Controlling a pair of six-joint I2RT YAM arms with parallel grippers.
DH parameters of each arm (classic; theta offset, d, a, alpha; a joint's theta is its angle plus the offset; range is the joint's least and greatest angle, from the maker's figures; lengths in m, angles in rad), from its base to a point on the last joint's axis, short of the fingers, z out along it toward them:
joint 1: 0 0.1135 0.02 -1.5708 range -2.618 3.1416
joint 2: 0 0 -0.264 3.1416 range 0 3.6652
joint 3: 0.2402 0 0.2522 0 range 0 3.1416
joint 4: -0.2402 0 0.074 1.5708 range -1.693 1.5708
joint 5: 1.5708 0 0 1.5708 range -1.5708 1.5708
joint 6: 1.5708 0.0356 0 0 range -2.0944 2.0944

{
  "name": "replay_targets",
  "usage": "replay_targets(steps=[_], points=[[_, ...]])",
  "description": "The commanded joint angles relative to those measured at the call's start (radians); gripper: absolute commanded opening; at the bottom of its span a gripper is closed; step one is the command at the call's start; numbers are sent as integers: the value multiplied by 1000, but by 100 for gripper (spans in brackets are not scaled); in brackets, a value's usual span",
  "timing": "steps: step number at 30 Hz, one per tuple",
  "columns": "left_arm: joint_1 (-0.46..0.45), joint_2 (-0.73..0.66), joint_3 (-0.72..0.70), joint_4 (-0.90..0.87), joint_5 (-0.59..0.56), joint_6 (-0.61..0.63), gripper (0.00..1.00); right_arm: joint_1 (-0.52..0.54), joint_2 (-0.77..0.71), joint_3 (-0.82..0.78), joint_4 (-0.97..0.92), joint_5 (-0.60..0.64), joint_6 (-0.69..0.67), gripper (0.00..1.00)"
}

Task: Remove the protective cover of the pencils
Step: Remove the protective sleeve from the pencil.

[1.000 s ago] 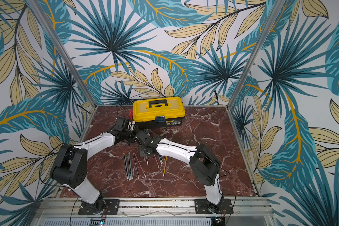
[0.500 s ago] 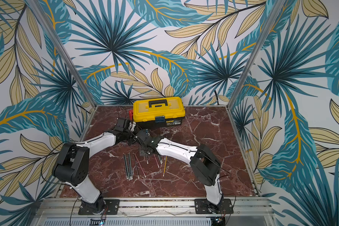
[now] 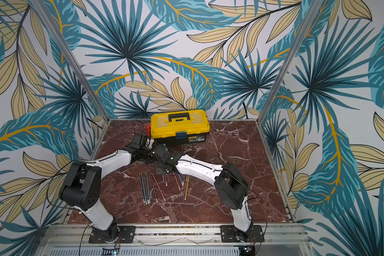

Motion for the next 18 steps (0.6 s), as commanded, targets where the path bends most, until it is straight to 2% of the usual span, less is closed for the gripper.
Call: replay_targets(steps=[1, 5, 12, 18], points=[[-3, -13, 2, 10, -1, 17, 1, -4, 29, 4, -3, -13, 14, 32], [-1, -15, 2, 11, 1, 17, 1, -4, 38, -6, 7, -20, 26, 31], [8, -18, 0, 12, 10, 13, 0, -5, 27, -44, 41, -30, 36, 9], [16, -21, -1, 11, 11, 15, 0, -6, 0, -85, 57, -36, 38, 3]])
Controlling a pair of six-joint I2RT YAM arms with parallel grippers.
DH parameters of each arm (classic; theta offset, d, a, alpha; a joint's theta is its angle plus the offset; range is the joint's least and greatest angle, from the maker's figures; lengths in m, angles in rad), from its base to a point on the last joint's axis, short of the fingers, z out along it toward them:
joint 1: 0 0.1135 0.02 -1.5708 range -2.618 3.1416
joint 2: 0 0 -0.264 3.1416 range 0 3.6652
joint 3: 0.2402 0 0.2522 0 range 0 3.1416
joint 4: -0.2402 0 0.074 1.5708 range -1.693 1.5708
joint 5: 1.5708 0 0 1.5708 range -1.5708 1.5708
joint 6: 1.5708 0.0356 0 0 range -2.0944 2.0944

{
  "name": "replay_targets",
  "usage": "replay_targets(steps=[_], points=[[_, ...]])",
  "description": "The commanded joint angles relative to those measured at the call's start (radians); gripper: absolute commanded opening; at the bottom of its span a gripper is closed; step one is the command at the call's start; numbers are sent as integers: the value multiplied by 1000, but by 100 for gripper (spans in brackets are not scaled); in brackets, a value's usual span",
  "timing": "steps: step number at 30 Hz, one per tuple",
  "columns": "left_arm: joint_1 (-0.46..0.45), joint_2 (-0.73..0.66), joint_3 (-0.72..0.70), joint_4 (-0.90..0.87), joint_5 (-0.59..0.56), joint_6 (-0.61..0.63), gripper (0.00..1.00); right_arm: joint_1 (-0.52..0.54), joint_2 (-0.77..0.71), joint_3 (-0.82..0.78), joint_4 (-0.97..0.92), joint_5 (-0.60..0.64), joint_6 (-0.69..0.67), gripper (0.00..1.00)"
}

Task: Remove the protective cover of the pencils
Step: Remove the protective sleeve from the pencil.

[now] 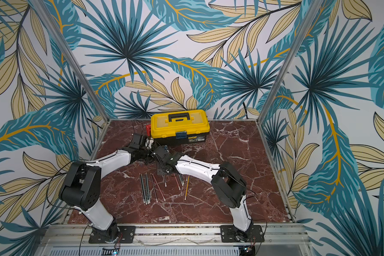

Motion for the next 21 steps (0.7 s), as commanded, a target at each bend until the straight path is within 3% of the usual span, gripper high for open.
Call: replay_targets(steps=[1, 9, 21], points=[[8, -21, -1, 17, 10, 1, 0, 5, -20, -49, 16, -37, 7, 2], [18, -11, 2, 16, -1, 12, 0, 11, -46, -117, 60, -122, 27, 0], [32, 11, 28, -5, -61, 58, 0, 59, -100, -240, 111, -134, 59, 0]])
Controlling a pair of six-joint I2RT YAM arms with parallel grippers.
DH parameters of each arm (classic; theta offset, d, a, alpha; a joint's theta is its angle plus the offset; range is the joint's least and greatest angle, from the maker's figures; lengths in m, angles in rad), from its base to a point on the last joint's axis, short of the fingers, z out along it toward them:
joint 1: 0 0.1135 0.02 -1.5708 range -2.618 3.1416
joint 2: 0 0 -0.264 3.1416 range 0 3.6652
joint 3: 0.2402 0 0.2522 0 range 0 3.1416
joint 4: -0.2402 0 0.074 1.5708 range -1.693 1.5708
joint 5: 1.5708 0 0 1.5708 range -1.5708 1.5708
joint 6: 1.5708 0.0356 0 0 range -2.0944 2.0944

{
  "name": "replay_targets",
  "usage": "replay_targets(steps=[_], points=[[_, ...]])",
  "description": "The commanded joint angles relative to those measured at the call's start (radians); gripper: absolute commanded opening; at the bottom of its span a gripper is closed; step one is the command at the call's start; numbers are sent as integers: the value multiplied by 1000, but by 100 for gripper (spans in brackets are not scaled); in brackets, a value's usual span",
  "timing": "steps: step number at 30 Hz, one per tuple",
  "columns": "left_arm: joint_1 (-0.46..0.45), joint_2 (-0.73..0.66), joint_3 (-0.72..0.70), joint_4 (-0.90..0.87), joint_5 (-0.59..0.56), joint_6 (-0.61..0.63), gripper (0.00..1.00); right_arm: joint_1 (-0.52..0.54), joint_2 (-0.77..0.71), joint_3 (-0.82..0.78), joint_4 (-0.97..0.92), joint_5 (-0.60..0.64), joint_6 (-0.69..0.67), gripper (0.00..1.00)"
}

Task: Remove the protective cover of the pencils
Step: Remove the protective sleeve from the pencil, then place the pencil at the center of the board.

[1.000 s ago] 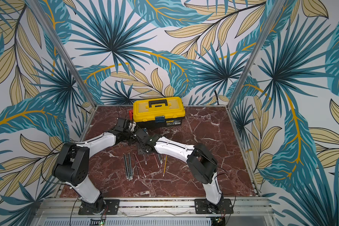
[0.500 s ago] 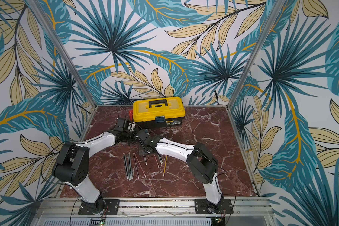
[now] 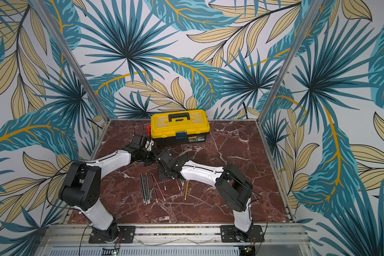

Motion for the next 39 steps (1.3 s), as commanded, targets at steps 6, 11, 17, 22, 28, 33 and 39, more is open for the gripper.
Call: replay_targets(steps=[6, 11, 17, 22, 28, 33, 39], points=[[37, 14, 34, 63, -67, 36, 0, 48, -21, -90, -25, -69, 35, 0], [40, 28, 48, 63, -55, 44, 0, 52, -28, -107, -23, -31, 39, 0], [38, 71, 79, 62, -42, 58, 0, 52, 6, -112, -8, -22, 44, 0], [36, 117, 119, 33, -40, 71, 0, 52, 46, -75, -39, -16, 28, 0], [31, 161, 159, -20, -42, 81, 0, 52, 56, -75, -34, -11, 33, 2], [24, 187, 187, -47, -29, 59, 0, 52, 59, -89, -17, -2, 42, 4], [21, 194, 252, -98, -63, -11, 0, 51, 67, -99, 5, 29, 83, 4]])
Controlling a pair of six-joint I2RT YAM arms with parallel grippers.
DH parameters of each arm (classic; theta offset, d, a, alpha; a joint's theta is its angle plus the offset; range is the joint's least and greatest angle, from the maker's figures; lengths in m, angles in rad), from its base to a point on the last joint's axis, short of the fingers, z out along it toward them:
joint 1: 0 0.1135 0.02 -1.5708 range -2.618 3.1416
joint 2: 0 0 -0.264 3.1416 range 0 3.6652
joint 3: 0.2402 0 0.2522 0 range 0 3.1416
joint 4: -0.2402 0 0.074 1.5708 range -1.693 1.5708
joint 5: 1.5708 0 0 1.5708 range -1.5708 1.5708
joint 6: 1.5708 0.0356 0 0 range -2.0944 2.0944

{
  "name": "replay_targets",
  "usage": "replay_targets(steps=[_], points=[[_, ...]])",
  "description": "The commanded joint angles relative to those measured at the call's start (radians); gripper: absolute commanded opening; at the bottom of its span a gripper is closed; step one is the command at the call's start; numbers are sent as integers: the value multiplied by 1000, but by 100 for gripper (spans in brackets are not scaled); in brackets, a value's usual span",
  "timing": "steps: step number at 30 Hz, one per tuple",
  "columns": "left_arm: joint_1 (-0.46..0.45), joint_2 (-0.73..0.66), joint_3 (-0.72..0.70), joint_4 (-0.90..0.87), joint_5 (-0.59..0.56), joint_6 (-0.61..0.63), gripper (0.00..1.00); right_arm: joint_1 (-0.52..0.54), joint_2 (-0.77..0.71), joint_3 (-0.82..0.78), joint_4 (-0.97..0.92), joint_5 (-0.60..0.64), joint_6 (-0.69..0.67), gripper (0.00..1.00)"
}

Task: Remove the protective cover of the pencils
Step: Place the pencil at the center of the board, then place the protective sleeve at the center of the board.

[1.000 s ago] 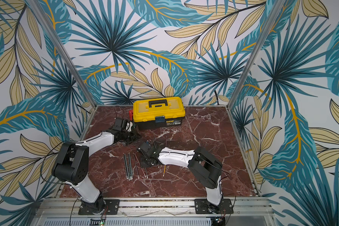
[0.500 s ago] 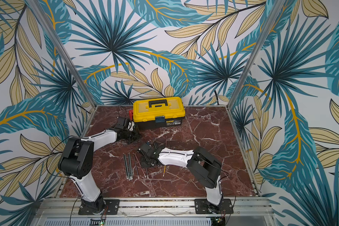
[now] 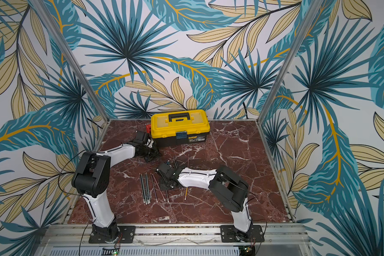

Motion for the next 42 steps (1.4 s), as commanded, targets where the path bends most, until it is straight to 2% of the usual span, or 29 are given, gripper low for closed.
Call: replay_targets(steps=[1, 3, 10, 17, 26, 36, 42], points=[[-14, 5, 90, -34, -43, -7, 0, 1, 28, -19, 28, 27, 40, 4], [-18, 17, 110, -60, -79, 11, 0, 1, 39, -18, 41, 23, 49, 4], [-14, 45, 122, -40, -77, 20, 0, 1, 53, -12, 28, 47, 62, 5], [-31, 52, 125, -40, -76, 30, 0, 2, 26, -51, 47, 57, 70, 23], [-34, 26, 79, -40, -120, 28, 0, 2, -48, -62, 22, 79, 46, 35], [-42, -13, 18, -17, -157, 7, 0, -1, -162, -82, -35, 161, 28, 37], [-44, -35, -14, 0, -159, -17, 0, -9, -172, -78, -69, 188, 24, 37]])
